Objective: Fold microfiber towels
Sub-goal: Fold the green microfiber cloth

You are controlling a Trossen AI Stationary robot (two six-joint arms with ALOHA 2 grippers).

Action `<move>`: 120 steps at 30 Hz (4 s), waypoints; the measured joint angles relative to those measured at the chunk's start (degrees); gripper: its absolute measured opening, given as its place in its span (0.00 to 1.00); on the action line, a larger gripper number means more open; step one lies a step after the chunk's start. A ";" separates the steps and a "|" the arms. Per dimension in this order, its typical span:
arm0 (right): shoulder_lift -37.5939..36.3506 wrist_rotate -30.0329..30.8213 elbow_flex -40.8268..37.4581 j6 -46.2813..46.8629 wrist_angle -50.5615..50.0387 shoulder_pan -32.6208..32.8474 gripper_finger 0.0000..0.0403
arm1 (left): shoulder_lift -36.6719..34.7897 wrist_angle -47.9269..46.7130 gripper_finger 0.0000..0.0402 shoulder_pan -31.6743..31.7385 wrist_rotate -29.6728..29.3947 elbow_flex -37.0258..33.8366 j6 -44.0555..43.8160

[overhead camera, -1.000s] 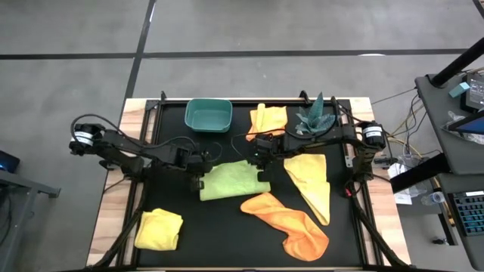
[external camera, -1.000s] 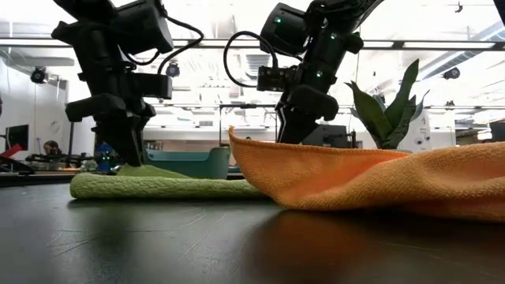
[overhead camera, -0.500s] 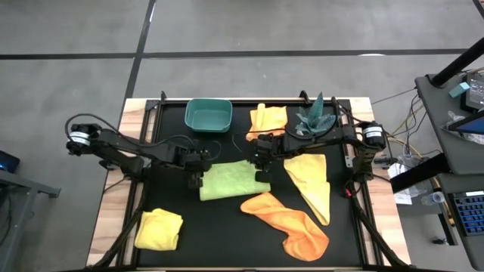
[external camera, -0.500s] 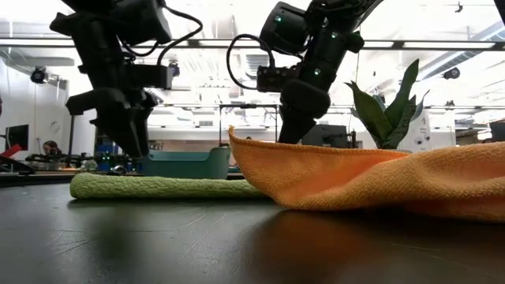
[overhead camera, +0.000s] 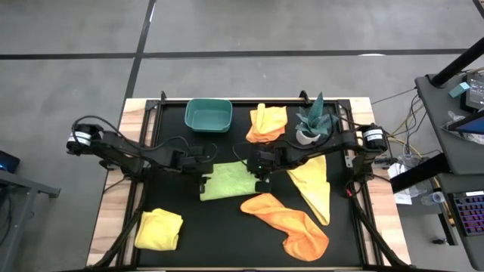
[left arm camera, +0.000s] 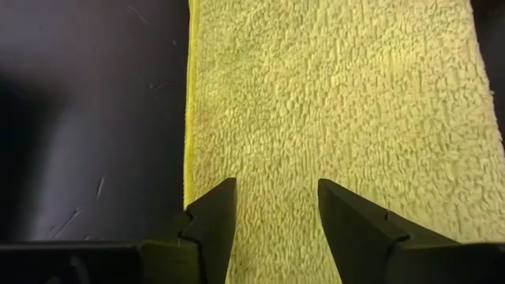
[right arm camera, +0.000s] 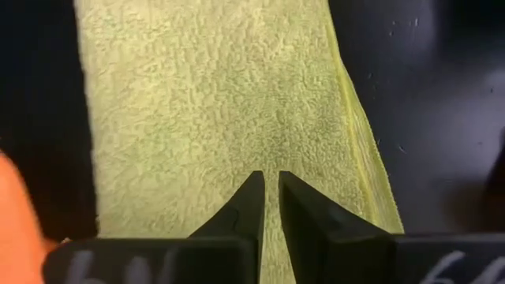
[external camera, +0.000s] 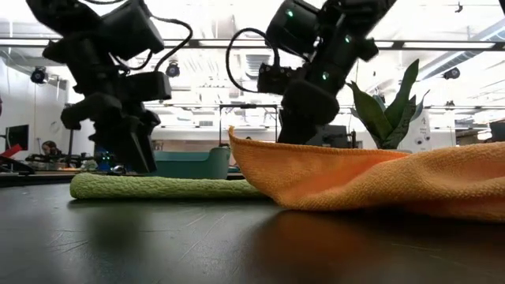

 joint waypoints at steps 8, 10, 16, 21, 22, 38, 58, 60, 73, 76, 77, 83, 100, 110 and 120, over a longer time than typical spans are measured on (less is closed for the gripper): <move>0.00 1.02 -7.92 0.31 11.97 -1.76 0.02 | 0.00 10.59 0.41 0.00 -0.46 -5.11 -2.38; 0.00 2.11 -8.59 0.34 12.20 -2.29 0.02 | 0.00 12.96 0.41 -0.04 -0.48 -6.39 -3.33; 0.00 3.04 -9.45 0.07 12.50 -3.79 0.02 | 0.00 13.23 0.41 -0.02 -3.51 -9.18 -5.70; 0.00 3.19 -8.37 -0.98 13.35 -4.21 0.02 | -0.17 8.32 0.41 0.02 -8.66 -9.15 -5.99; 0.00 3.17 -7.76 -1.27 13.39 -4.20 0.02 | -0.17 7.41 0.41 0.02 -9.59 -9.15 -5.78; 0.00 -2.80 2.94 -8.91 -5.14 -10.16 0.22 | -5.42 1.96 0.41 0.07 -10.23 -9.61 -1.36; 1.70 -3.08 -2.37 -7.44 0.80 -11.67 0.28 | -5.40 2.47 0.41 0.07 -10.23 -9.61 -1.40; 1.70 -3.08 -2.34 -7.44 0.78 -11.66 0.23 | -5.40 2.49 0.41 0.07 -10.23 -9.61 -1.40; 0.54 -3.08 -2.13 -10.47 0.66 -10.47 0.02 | -5.45 2.56 0.41 0.07 -10.25 -9.29 -1.42; -0.42 -3.06 -2.04 -10.51 0.56 -10.22 0.02 | -5.94 2.56 0.41 0.07 -10.27 -9.20 -1.42; -0.59 -3.06 -2.04 -10.61 0.47 -10.04 0.02 | -6.21 2.53 0.41 0.07 -10.27 -9.20 -1.42; -0.72 -3.05 -2.04 -5.79 0.72 -10.41 0.02 | -7.28 2.52 0.41 0.07 -10.27 -9.28 -1.42; -0.61 -6.03 -2.40 16.70 0.62 -12.92 0.38 | -7.13 2.93 0.41 0.07 -10.27 -9.33 -1.44; -0.59 -5.97 -4.88 16.60 5.92 -12.90 0.38 | -7.13 2.93 0.41 0.07 -10.29 -9.37 -1.51; -0.59 -5.86 -7.84 16.64 8.66 -12.76 0.35 | -7.13 2.93 0.41 0.07 -10.29 -9.38 -1.49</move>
